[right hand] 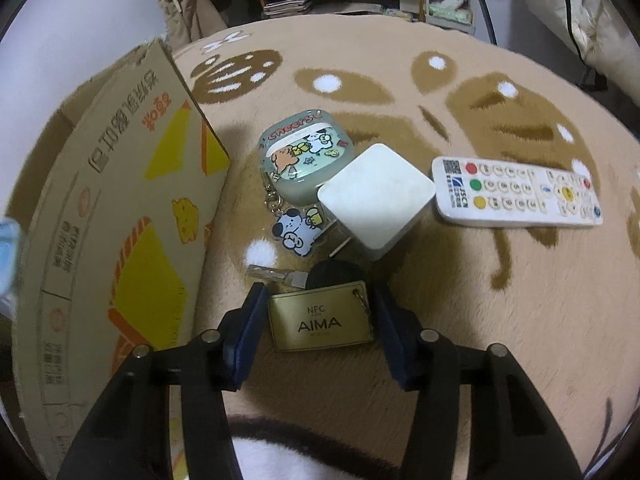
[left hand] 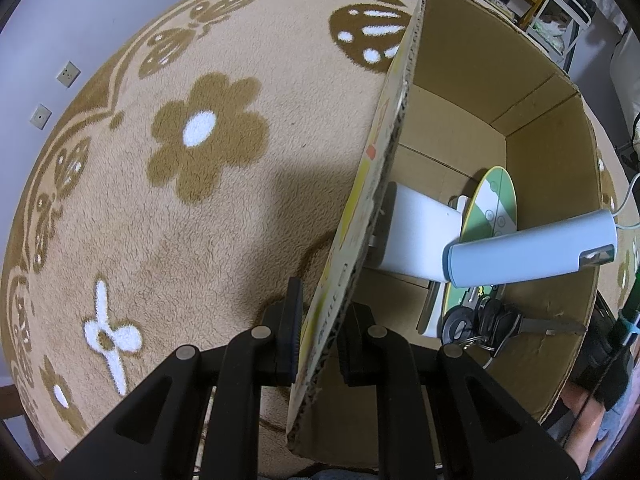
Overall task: Organize rigid objects
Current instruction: 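Grasp the gold AIMA tag with the right tool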
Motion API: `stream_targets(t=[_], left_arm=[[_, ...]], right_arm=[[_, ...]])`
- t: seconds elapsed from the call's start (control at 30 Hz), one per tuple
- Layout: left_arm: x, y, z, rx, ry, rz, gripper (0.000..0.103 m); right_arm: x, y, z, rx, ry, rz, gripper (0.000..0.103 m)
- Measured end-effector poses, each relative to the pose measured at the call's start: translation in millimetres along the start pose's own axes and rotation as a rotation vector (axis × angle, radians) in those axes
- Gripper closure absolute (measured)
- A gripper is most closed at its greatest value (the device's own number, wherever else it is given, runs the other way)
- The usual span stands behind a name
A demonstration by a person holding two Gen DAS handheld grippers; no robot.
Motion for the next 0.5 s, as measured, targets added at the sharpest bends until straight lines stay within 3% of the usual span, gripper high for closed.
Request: stream_targets(t=[0.2, 0.5], left_arm=[[0, 1, 0, 0.002, 0.002, 0.000, 0.088], [1, -1, -2, 0.005, -0.010, 0.006, 0.090]], right_arm=[[3, -9, -8, -0.065, 0.039, 0.092, 0.046], [0, -20, -15, -0.094, 0.058, 0.161, 0.046]])
Point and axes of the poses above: each gripper's, at about its wrist camera, not at the fingertips, and z roughly the way its jaws point, y to its left, x to its underside, the point moved 6 cm from there along z, roughly the way its jaws point, and after that the axes turned 12 degrees about z, right-handed, at the moved point
